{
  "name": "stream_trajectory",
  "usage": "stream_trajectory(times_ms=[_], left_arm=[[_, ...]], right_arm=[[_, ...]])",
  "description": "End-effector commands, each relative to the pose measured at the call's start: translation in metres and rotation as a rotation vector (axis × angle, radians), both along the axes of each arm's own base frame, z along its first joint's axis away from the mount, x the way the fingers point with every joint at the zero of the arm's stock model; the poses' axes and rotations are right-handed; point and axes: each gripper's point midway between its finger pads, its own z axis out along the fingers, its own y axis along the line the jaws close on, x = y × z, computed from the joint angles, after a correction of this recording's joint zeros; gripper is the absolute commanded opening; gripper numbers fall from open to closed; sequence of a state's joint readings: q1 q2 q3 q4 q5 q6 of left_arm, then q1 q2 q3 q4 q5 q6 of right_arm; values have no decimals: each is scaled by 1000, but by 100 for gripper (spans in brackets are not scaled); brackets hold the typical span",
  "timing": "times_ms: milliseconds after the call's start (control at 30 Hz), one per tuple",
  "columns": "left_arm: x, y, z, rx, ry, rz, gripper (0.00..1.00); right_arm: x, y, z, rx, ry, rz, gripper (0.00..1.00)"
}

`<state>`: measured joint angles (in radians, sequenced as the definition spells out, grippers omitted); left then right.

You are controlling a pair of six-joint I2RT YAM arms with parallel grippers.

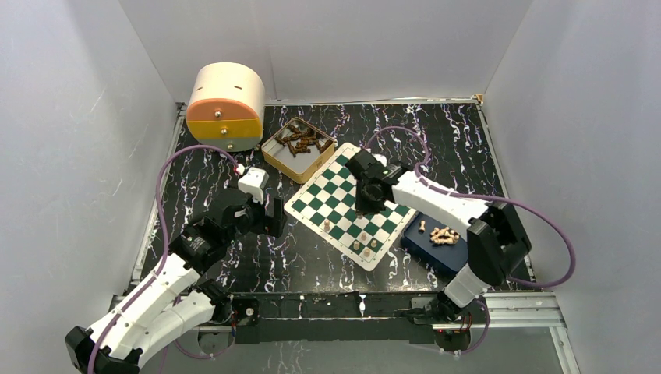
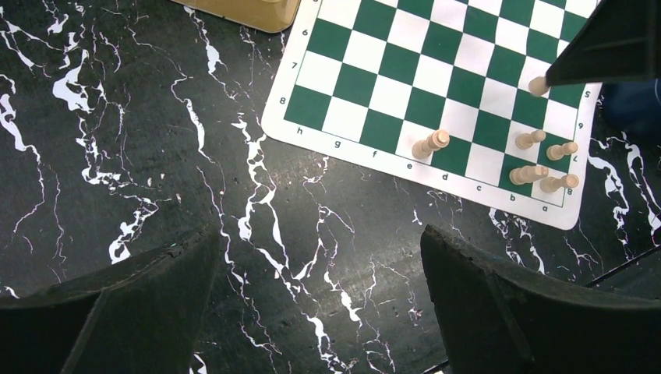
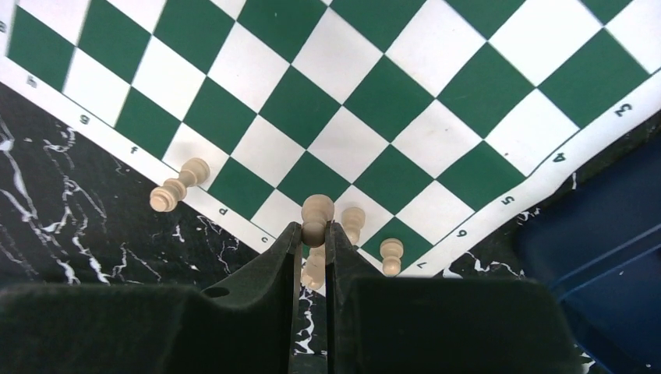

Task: Set up the chess pieces on the board
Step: Place the chess piece on the chessboard.

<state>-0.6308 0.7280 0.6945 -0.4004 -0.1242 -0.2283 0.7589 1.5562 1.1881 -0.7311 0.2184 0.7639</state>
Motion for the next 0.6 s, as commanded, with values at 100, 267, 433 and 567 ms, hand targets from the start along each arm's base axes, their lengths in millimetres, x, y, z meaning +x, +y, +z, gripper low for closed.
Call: stream_trajectory(times_ms=[100, 267, 433, 567], left_arm=[[1, 4, 7, -2, -30, 17, 98], [0, 4, 7, -2, -30, 16, 98], [0, 4, 7, -2, -28, 13, 98], [0, 5, 7, 0, -31, 16, 98]], right_arm=[[2, 28, -9, -39, -3, 35, 20], [-3, 32, -24, -91, 22, 47, 21], [-7, 33, -37, -98, 48, 52, 21], [-10, 30, -47, -119, 71, 48, 21]])
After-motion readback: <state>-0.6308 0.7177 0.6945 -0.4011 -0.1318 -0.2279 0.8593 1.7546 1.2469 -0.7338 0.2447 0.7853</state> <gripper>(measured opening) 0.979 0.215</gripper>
